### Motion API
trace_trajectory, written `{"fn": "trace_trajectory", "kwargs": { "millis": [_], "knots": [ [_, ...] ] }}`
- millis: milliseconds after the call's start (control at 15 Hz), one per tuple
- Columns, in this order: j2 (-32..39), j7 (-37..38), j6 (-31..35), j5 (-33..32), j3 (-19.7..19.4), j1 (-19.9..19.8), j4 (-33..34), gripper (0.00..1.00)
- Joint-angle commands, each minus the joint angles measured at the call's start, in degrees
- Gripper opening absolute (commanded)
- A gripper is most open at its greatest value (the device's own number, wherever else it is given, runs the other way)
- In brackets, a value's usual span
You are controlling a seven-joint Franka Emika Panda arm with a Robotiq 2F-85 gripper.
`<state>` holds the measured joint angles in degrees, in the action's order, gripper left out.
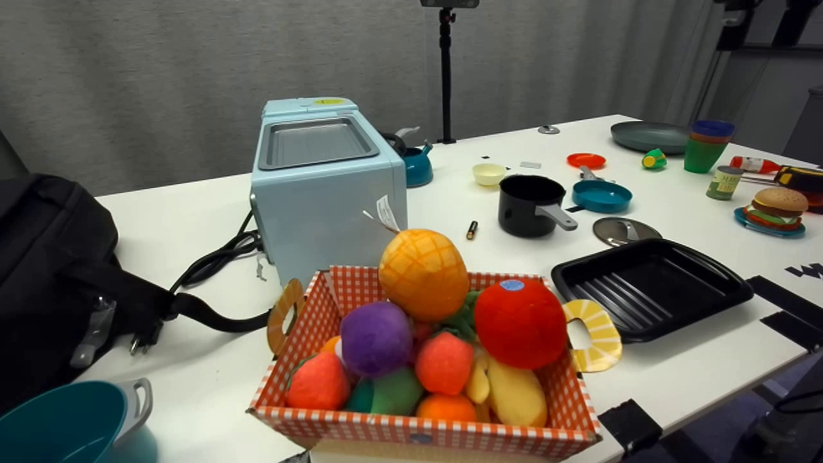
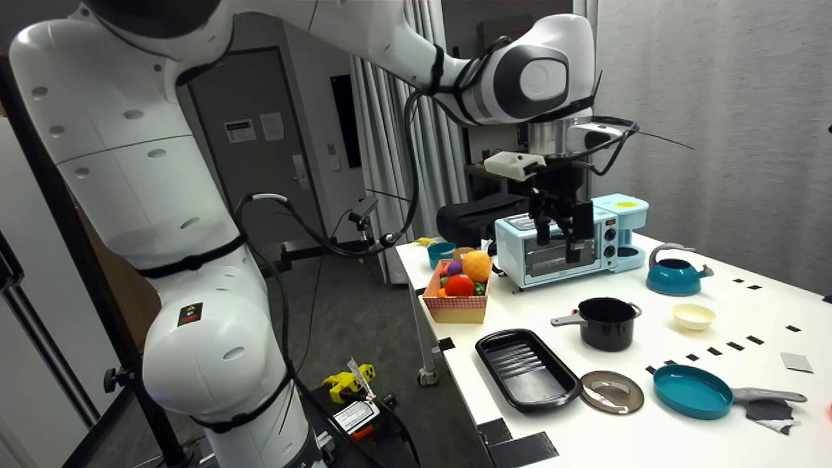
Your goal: Cover the pan with a black lid
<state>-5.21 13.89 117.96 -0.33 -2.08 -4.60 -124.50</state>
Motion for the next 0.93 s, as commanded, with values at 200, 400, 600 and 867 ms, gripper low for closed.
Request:
{"fn": "trace_trajectory", "kwargs": {
  "millis": [200, 400, 600, 867],
  "knots": [
    [11.9, 1.1, 7.8, 0.4, -2.8, -0.9, 7.0, 1.0],
    [16.2, 1.6, 10.0, 0.0, -4.0, -1.0, 9.0, 1.0],
    [15.7, 0.5, 10.2, 0.1, -4.4, -0.5, 7.5, 1.0],
    [17.2, 0.7, 10.3, 0.1, -4.6, -0.5, 8.8, 1.0]
  ]
}}
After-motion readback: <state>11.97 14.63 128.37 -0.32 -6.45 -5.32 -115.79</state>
